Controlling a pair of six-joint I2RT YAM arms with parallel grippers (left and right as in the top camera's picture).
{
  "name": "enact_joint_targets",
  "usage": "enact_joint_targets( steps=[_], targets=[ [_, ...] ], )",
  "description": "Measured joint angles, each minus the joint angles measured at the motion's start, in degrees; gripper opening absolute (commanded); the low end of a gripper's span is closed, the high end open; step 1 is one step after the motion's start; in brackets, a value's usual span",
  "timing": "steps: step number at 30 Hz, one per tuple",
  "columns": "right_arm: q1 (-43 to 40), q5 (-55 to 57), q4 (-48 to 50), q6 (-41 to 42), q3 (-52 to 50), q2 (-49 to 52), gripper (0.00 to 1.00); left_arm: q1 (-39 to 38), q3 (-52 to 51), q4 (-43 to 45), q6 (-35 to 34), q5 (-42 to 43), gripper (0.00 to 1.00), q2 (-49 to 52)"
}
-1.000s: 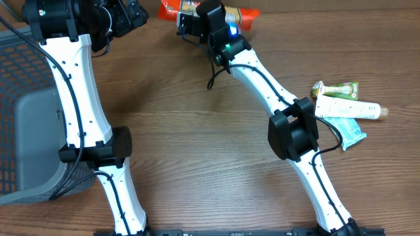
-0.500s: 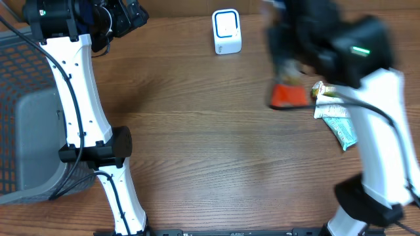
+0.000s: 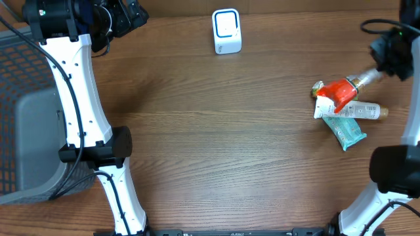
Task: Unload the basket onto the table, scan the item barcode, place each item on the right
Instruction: 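Carry the pack right and release it onto the other items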
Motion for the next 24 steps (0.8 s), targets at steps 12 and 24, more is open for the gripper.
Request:
enact_joint_targets(
  steps=[12, 24],
  targets=[
    [-0.8, -1.7, 15.4, 4.2, -22.0, 0.1, 0.22, 0.0, 0.0, 0.0, 0.0, 0.0, 1.00, 0.0],
    [0.0, -3.3, -2.8, -4.0, 8.9, -4.7, 1.00, 0.0, 0.0, 0.0, 0.0, 0.0, 1.00, 0.0]
  ],
)
